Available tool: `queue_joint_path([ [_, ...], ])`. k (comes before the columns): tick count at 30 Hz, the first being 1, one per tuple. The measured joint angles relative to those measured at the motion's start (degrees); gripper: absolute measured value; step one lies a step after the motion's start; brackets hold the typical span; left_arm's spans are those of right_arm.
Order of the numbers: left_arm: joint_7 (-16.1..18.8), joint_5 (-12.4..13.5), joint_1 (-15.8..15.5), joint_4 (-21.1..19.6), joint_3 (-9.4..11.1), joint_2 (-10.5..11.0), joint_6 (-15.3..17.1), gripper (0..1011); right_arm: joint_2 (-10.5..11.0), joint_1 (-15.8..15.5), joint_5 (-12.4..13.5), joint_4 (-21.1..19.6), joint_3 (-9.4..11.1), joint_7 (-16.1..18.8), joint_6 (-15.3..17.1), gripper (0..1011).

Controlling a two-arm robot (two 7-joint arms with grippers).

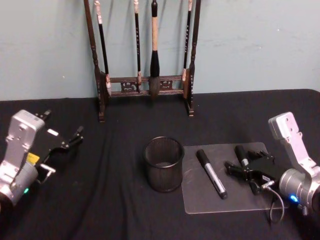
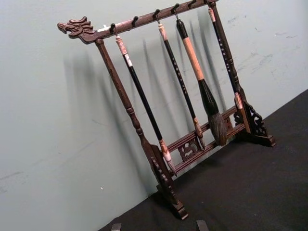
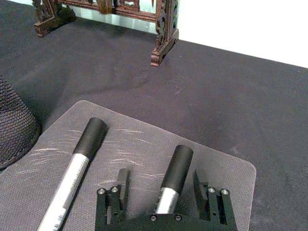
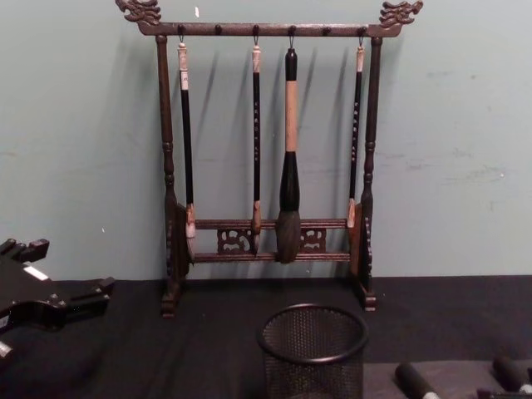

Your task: Pick up the water-based marker from the table and place it into the pen holder.

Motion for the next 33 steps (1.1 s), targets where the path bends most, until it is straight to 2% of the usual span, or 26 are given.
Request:
queue_joint_path([
  [4, 0.0, 0.0, 0.0, 0.0, 0.0, 0.0, 0.0, 1009, 0.0, 0.0, 0.0, 0.0, 0.0, 0.0, 0.0, 810],
  [5, 0.0, 0.0, 0.0, 0.0, 0.0, 0.0, 0.0, 1009, 0.0, 0.0, 0.0, 0.0, 0.0, 0.0, 0.0, 758],
  [7, 0.0, 0.0, 0.0, 0.0, 0.0, 0.0, 0.0, 1009, 0.0, 0.0, 0.0, 0.0, 0.0, 0.0, 0.0, 717],
  [8, 0.0, 0.0, 0.0, 0.0, 0.0, 0.0, 0.0, 1010, 0.0, 0.0, 0.1, 0.0, 0.0, 0.0, 0.0, 659],
  [11, 0.0, 0.0, 0.0, 0.0, 0.0, 0.0, 0.0, 1009, 0.0, 0.0, 0.1, 0.0, 0.0, 0.0, 0.0, 602],
  [12, 0.0, 0.0, 0.0, 0.0, 0.0, 0.0, 0.0, 1009, 0.0, 0.0, 0.1, -0.1, 0.0, -0.1, 0.0, 538],
  [18, 0.0, 0.0, 0.0, 0.0, 0.0, 0.0, 0.0, 1009, 0.0, 0.0, 0.1, -0.1, 0.0, -0.1, -0.1, 374],
  [20, 0.0, 0.0, 0.0, 0.0, 0.0, 0.0, 0.0, 1009, 0.0, 0.0, 0.1, -0.1, 0.0, -0.1, -0.1, 273],
  [22, 0.0, 0.0, 0.0, 0.0, 0.0, 0.0, 0.0, 1009, 0.0, 0.0, 0.1, -0.1, 0.0, -0.1, -0.1, 239],
  [33, 0.0, 0.0, 0.0, 0.0, 0.0, 0.0, 0.0, 1009, 0.0, 0.0, 0.1, -0.1, 0.0, -0.1, -0.1, 237],
])
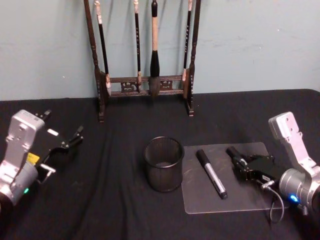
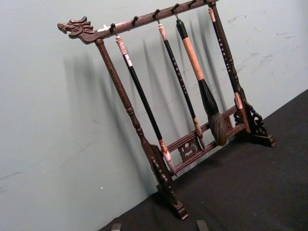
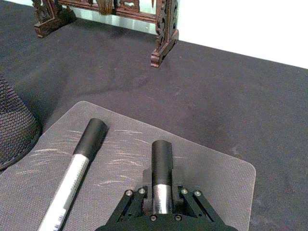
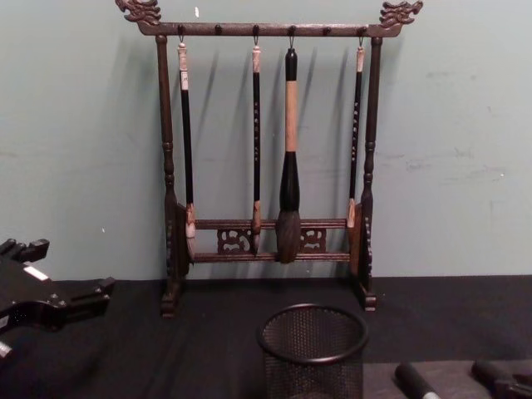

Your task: Pick up the water-based marker from the table and place it into the pen holder.

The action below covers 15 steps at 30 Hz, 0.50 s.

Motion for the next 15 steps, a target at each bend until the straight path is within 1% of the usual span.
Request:
queue_joint_path([
  [11, 0.0, 0.0, 0.0, 0.0, 0.0, 0.0, 0.0, 1009, 0.0, 0.0, 0.0, 0.0, 0.0, 0.0, -0.1, 237],
  [15, 0.0, 0.0, 0.0, 0.0, 0.0, 0.0, 0.0, 1009, -0.3, -0.5, -0.4, -0.2, 0.5, 0.6, -1.7, 237],
])
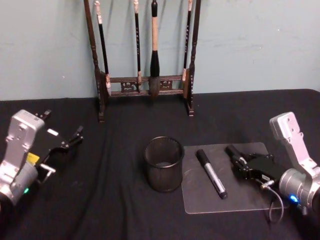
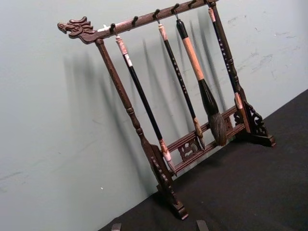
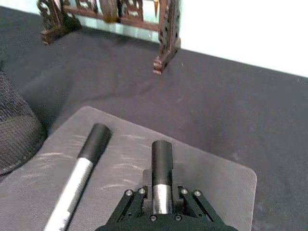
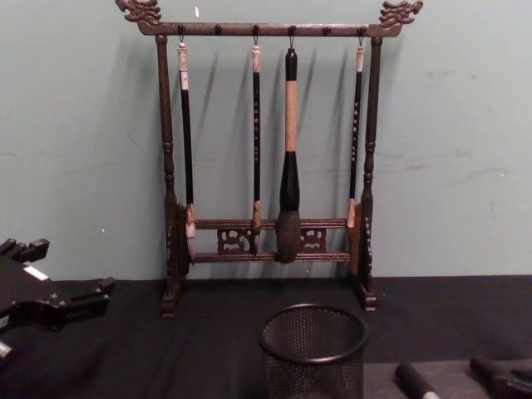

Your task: Pick up the water-based marker from the table and place it into the pen holder.

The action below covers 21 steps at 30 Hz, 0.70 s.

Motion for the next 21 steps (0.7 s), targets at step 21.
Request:
queue_joint_path([
  [21, 0.0, 0.0, 0.0, 0.0, 0.0, 0.0, 0.0, 1009, -1.6, -3.2, 2.5, -1.6, 3.6, 4.9, -14.2, 237],
])
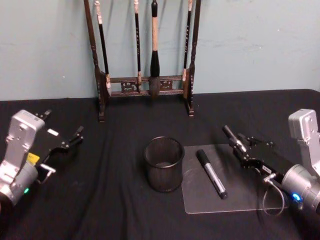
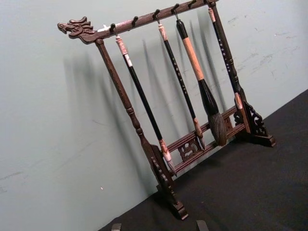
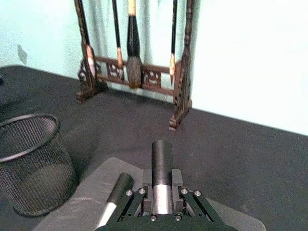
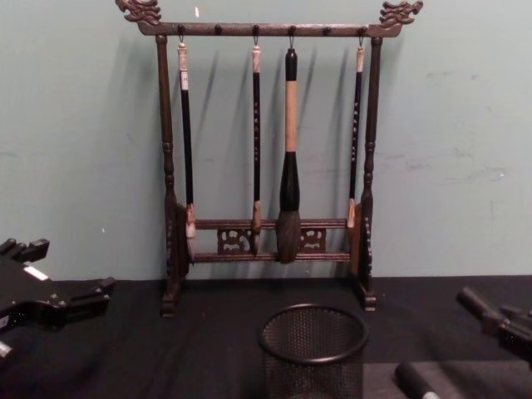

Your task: Pick up the water-based marker from the table and place it into the pen holder.

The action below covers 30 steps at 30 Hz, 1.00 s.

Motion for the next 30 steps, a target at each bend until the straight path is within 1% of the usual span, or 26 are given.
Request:
queue_joint_path([
  [7, 0.0, 0.0, 0.0, 0.0, 0.0, 0.0, 0.0, 1009, 0.0, -0.3, 1.9, 0.5, 0.3, 2.8, -4.7, 237],
  [12, 0.0, 0.0, 0.0, 0.0, 0.0, 0.0, 0.0, 1009, 0.0, -0.4, 3.0, 0.9, 0.5, 4.3, -6.9, 237],
  [15, 0.0, 0.0, 0.0, 0.0, 0.0, 0.0, 0.0, 1009, 0.0, -0.4, 3.9, 1.2, 0.5, 5.5, -8.7, 237],
  [16, 0.0, 0.0, 0.0, 0.0, 0.0, 0.0, 0.0, 1009, 0.0, -0.5, 4.2, 1.2, 0.5, 5.9, -9.7, 237],
  [23, 0.0, 0.0, 0.0, 0.0, 0.0, 0.0, 0.0, 1009, -0.4, -1.1, 5.2, 1.2, 1.2, 6.7, -14.1, 237],
  [28, 0.0, 0.0, 0.0, 0.0, 0.0, 0.0, 0.0, 1009, -0.7, -1.3, 5.3, 1.3, 1.4, 6.9, -16.3, 237],
  [30, 0.0, 0.0, 0.0, 0.0, 0.0, 0.0, 0.0, 1009, -0.8, -1.3, 5.3, 1.4, 1.5, 7.0, -16.8, 237],
])
